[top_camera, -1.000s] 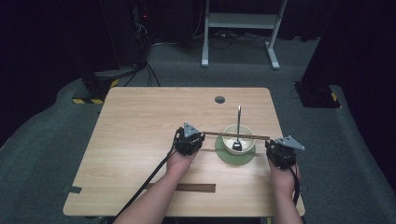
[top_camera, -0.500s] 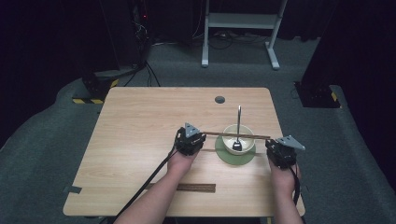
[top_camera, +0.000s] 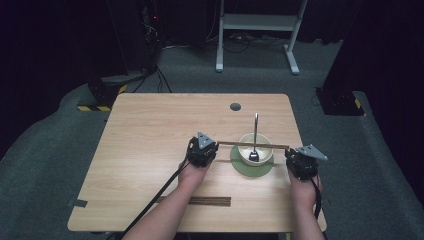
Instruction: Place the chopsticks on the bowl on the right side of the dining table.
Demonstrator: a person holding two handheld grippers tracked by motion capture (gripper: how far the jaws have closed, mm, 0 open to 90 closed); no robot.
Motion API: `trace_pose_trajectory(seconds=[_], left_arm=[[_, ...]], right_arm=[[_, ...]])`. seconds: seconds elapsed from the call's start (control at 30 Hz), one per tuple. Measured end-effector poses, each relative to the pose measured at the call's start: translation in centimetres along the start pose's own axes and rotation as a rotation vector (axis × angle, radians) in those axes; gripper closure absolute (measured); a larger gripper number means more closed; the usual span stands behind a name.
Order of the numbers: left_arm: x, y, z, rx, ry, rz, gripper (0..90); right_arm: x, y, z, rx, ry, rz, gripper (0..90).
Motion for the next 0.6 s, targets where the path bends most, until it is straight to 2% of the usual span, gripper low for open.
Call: trace_pose_trajectory(seconds=[0.6], left_arm=[[0.07,-0.35,0.18,-0.012,0.004,-0.005,79.9]], right_arm=[[-0.10,-0.13,0.20,-0.002,-0.002,-0.003,76.6]])
Point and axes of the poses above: each handheld gripper's, and its own axes: y roughly backward along the jaws, x roughly out of its top, z roughly to its right, the point moved 8 cm from there along -y, roughly forward along the jaws, and after that the axes turned 8 degrees about x, right-handed, at the moved point
